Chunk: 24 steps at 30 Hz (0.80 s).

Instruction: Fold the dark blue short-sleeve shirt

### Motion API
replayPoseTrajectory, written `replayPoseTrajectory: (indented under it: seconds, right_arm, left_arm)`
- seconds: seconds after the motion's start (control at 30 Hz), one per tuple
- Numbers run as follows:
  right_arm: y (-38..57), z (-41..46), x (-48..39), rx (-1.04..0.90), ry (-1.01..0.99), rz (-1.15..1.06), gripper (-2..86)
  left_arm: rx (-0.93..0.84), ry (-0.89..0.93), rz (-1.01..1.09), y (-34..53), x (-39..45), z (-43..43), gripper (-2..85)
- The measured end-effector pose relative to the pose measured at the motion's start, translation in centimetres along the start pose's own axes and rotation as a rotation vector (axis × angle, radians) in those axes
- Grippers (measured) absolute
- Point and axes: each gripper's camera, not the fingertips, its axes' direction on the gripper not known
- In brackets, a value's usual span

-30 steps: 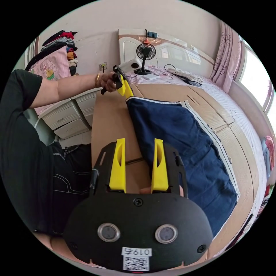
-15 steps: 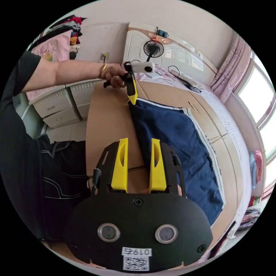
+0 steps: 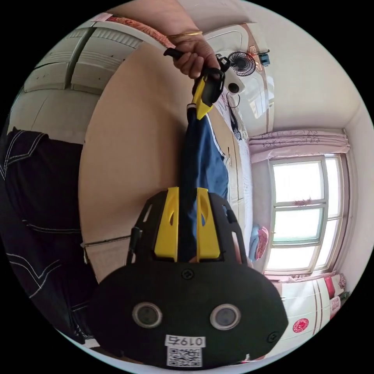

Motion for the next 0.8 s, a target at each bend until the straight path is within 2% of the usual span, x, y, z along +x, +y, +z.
replayPoseTrajectory:
  seconds: [0.07,0.17,0.3,0.43,0.8]
  right_arm:
    - [-1.0,-1.1,-0.9,-0.002,0.072,-0.031,1.5]
    - [-2.4,-2.5,-1.0,-0.017,0.033,-0.047,-0.2]
    - [-3.7,-3.7,-1.7,-0.011,0.039,-0.072,-0.7]
    - [-5.0,-5.3,-2.2,-0.01,0.098,-0.078,-0.8]
    - [-7.0,-8.2,-1.8,0.016,0.088,-0.074,-0.8]
  left_arm:
    - [-0.015,-0.017,-0.008,-0.3,-0.2,0.3,2.4]
    - [-0.051,-0.094,-0.026,-0.4,-0.4,0.6,2.0]
    - [-0.105,-0.117,-0.038,-0.5,-1.0,1.7,1.7]
    - [-0.081,-0.08,-0.029,-0.4,-1.4,2.0,1.7]
    - [-0.072,-0.083,-0.056,0.2,-2.7,2.3,1.6]
